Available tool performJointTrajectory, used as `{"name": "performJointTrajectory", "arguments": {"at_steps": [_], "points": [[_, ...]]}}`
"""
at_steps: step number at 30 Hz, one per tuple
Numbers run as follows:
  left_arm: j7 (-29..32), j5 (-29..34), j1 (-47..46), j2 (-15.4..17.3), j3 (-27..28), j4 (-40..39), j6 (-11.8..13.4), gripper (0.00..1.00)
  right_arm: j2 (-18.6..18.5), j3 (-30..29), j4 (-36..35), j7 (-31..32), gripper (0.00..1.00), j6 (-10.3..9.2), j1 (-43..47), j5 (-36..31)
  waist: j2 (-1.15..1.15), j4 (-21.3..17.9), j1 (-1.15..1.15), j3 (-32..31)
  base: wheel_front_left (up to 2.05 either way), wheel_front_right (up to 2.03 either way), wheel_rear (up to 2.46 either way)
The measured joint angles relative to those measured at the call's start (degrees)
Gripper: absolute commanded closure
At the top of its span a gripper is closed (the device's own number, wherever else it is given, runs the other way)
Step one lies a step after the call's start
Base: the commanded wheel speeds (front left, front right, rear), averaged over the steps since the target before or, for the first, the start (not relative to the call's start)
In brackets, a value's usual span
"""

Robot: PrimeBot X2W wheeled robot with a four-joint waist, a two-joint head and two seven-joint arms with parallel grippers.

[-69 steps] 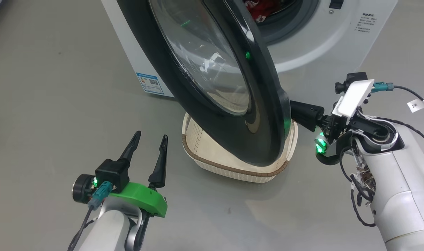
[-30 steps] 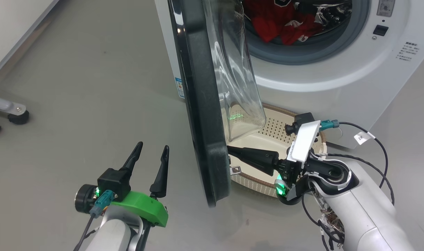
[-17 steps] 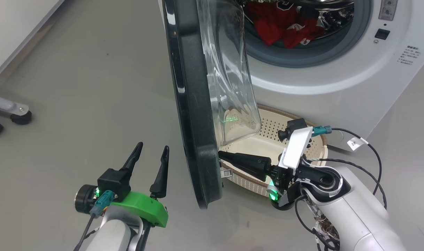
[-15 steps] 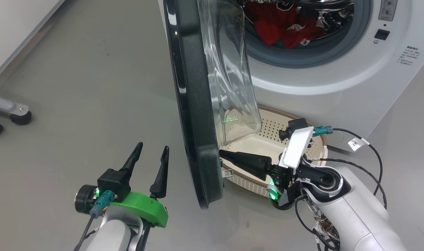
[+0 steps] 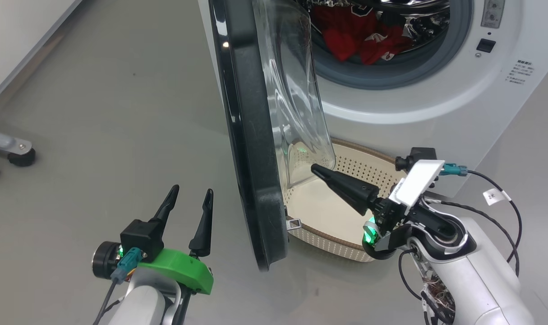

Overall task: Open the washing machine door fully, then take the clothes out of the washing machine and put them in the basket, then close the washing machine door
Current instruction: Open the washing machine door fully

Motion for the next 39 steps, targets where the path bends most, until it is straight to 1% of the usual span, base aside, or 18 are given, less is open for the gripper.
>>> {"name": "performJointTrajectory", "arguments": {"at_steps": [5, 10, 11, 12, 13, 19, 23, 25, 26, 31, 35, 37, 38, 39], "points": [[0.0, 0.1, 0.5, 0.0, 0.4, -0.1, 0.0, 0.0, -0.6, -3.5, -3.5, -2.8, 1.0, 0.0, 2.2, -0.8, 0.0, -0.6, 0.0, -0.1, 0.0, 0.0, 0.0], [0.0, 0.3, 0.6, 0.0, 0.7, -0.1, 0.1, 0.0, -2.0, -7.1, -6.6, -6.6, 1.0, 0.0, 5.2, -3.0, 0.0, -1.1, 0.0, -0.4, 0.0, 0.0, 0.0], [0.0, 0.4, 0.6, 0.0, 1.0, -0.1, 0.1, 0.0, -2.1, -7.4, -6.8, -7.2, 0.73, 0.0, 5.8, -3.7, 0.0, -1.3, 0.0, -0.4, 0.0, 0.0, 0.0], [0.0, 0.4, 0.7, 0.0, 1.2, -0.2, 0.1, 0.0, -2.2, -7.5, -7.1, -7.9, 0.16, 0.0, 6.5, -4.5, 0.0, -1.5, 0.0, -0.5, 0.0, 0.0, 0.0], [0.0, 0.5, 0.7, 0.0, 1.2, -0.2, 0.1, 0.0, -2.3, -7.7, -7.3, -8.8, 0.0, 0.0, 7.2, -5.5, 0.0, -1.7, 0.0, -0.6, 0.0, 0.0, 0.0], [0.0, 0.8, 1.1, 0.1, 1.8, -0.1, 0.1, 0.0, -3.9, -10.1, -8.4, -15.5, 0.0, 0.0, 11.6, -11.7, 0.0, -2.6, 0.0, -1.3, 0.0, 0.0, 0.0], [0.0, 0.8, 1.9, 0.4, 2.3, 0.1, 0.1, 0.0, -5.0, -11.2, -9.1, -20.9, 0.0, 0.0, 13.6, -17.6, 0.0, -3.3, 0.0, -1.8, 0.0, 0.0, 0.0], [0.0, 0.9, 2.0, 0.5, 2.2, 0.2, 0.1, 0.0, -5.6, -12.9, -9.4, -24.2, 0.0, 0.0, 14.8, -19.5, 0.0, -3.5, 0.0, -2.0, 0.0, 0.0, 0.0], [0.0, 0.9, 2.0, 0.5, 2.2, 0.2, 0.1, 0.0, -5.6, -12.9, -9.4, -24.2, 0.0, 0.0, 14.8, -19.5, 0.0, -3.5, 0.0, -2.0, 0.0, 0.0, 0.0], [0.0, 1.0, 2.0, 0.5, 2.2, 0.4, 0.1, 0.0, -8.3, -14.5, -9.2, -32.2, 0.0, 0.0, 17.6, -28.3, 0.0, -3.7, 0.0, -2.4, 0.0, 0.0, 0.0], [0.0, 1.0, 2.2, 0.5, 2.4, 0.6, 0.1, 0.0, -10.0, -15.6, -7.4, -38.6, 0.0, 0.0, 19.9, -34.9, -0.01, -3.9, 0.0, -2.8, 0.0, 0.0, 0.0], [0.0, 1.0, 2.3, 0.5, 2.5, 0.8, 0.1, 0.0, -11.4, -15.8, -6.3, -41.9, 0.0, -0.01, 21.3, -39.5, -0.01, -4.0, 0.0, -3.1, 0.0, 0.0, 0.0], [0.0, 1.2, 2.4, 0.5, 2.6, 0.9, 0.1, 0.0, -12.8, -16.1, -5.3, -45.0, 0.0, -0.6, 22.1, -43.7, -0.01, -4.1, 0.0, -3.4, 0.0, 0.0, 0.0], [0.0, 1.3, 2.4, 0.5, 2.7, 1.0, 0.1, 0.0, -13.2, -16.3, -5.1, -46.6, 0.0, -1.48, 22.3, -45.5, -0.01, -4.1, 0.0, -3.5, 0.0, 0.0, 0.0]]}}
